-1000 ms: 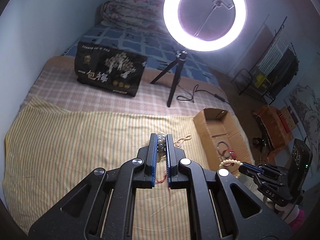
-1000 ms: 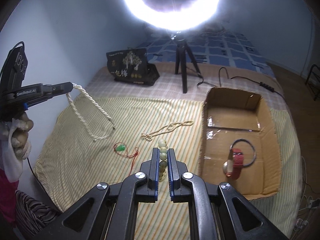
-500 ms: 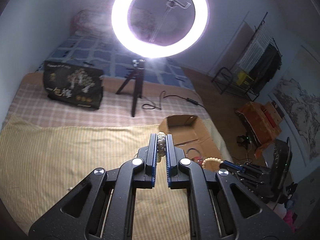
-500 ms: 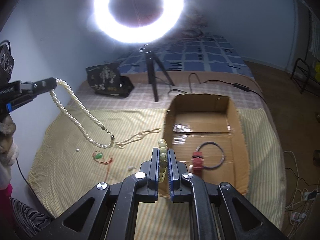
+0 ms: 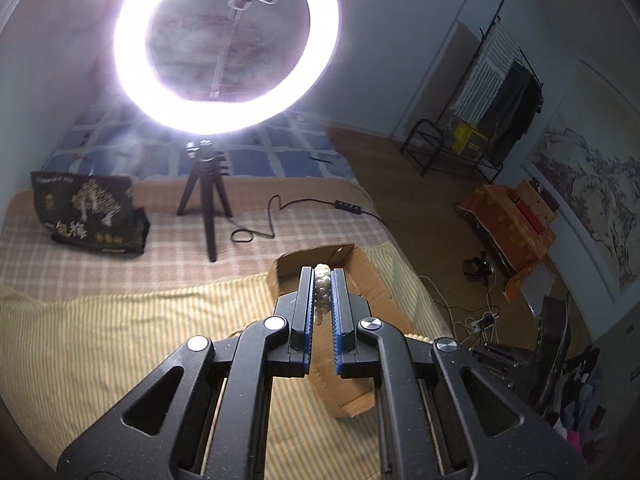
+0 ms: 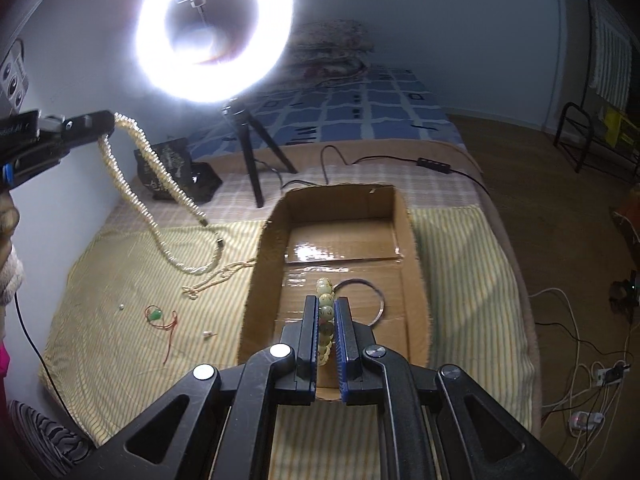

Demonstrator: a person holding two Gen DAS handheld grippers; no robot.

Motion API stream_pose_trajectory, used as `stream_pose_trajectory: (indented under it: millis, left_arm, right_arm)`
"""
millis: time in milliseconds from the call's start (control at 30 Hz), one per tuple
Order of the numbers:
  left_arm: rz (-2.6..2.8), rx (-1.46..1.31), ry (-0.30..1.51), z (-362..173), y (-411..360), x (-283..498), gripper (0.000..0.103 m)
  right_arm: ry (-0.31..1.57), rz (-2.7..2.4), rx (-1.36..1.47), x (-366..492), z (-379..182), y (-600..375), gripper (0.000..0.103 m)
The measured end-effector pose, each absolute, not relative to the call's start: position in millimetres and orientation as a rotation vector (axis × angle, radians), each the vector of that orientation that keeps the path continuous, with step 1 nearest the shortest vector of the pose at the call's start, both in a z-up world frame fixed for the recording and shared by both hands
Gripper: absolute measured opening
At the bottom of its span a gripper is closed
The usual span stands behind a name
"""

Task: Organize jewelry
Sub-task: 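Lift and carry the pearl necklace and bead bracelet over the box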

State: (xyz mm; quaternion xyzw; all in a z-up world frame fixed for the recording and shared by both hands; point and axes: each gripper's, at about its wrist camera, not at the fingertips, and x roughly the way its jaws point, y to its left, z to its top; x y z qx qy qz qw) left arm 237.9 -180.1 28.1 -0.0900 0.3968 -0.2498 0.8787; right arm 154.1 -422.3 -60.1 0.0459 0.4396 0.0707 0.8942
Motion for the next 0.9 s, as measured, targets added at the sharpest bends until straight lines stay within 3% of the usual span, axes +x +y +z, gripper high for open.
stream_pose_trajectory:
  millis: [900]
  left_arm:
    - [-0.534,-0.137,0.916,-12,-261,303,0.005]
  right_arm:
    - [0.958,0.128,0.123,167,-82,-443,0.005]
